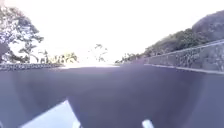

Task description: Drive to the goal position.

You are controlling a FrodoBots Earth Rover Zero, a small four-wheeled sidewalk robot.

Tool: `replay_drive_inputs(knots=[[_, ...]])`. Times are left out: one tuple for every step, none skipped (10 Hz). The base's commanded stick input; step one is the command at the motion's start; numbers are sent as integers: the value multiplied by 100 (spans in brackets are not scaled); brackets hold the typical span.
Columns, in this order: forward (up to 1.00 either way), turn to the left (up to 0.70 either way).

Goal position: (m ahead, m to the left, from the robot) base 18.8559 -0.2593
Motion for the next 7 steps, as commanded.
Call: replay_drive_inputs(knots=[[70, 0], [70, 0], [70, 0], [70, 0], [70, 0], [70, 0], [70, 0]])
